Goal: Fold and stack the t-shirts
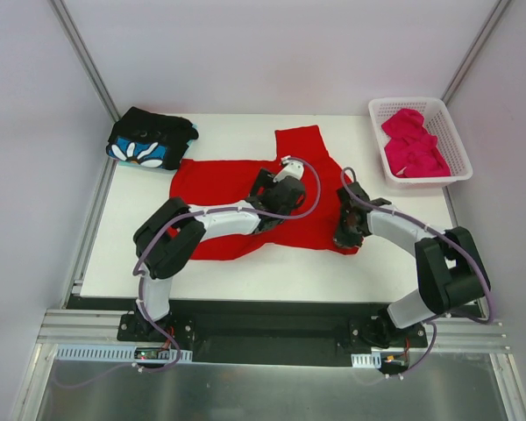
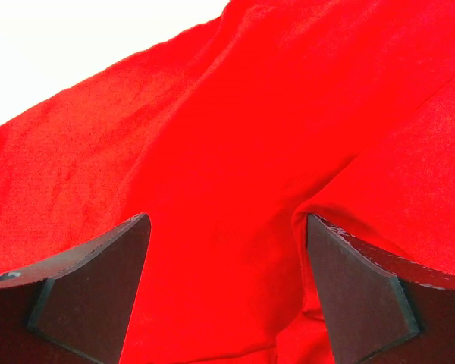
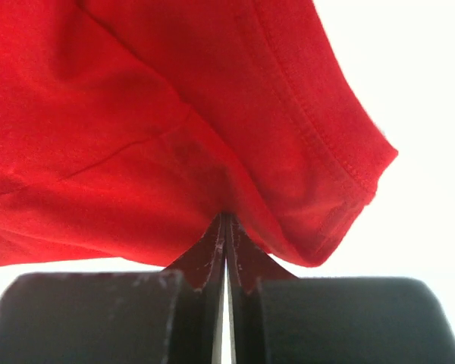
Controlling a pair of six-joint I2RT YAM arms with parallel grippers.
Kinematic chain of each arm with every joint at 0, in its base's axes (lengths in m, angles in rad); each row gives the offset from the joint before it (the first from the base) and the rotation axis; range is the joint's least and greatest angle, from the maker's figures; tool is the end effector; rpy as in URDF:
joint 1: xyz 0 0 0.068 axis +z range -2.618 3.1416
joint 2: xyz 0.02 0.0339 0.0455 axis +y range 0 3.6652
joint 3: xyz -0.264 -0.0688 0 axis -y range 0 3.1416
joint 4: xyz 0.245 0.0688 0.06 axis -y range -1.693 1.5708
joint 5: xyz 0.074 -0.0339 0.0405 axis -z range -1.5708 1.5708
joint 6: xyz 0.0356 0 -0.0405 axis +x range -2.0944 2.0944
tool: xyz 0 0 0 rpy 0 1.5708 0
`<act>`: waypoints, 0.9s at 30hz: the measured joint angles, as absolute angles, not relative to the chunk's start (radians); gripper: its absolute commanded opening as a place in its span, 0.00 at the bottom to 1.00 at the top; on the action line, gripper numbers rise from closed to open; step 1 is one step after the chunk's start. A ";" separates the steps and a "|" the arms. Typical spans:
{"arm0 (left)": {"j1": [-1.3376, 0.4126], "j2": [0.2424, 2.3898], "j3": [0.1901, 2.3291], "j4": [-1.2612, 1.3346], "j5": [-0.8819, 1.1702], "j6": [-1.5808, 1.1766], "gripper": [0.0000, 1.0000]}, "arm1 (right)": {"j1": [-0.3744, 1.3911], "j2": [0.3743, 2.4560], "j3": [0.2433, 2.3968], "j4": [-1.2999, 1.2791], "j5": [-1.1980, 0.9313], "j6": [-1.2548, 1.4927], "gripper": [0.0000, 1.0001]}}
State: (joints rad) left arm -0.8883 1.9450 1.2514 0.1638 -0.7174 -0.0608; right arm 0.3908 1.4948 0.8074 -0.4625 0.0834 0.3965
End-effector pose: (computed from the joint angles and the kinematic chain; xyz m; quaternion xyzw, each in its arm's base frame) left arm 0.2895 -0.3191 0.1978 0.1667 0.8140 0.0581 0.5534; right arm 0.2527 0.1009 0.1677 0.0115 0.9771 0.0424 0.2084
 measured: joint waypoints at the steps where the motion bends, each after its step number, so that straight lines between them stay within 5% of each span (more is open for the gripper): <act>1: -0.888 1.941 1.248 0.164 -0.717 -0.062 0.83 | 0.395 1.512 0.809 -0.463 0.088 0.403 0.01; 27: -0.882 1.858 1.231 0.149 -0.711 -0.128 0.82 | 0.442 1.443 0.753 -0.565 0.280 0.499 0.01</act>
State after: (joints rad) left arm -0.8818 1.8584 1.2312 0.1486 -0.7109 -0.1276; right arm 0.4423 1.4425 0.7532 -0.5652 0.2802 0.4992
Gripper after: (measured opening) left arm 0.829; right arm 0.012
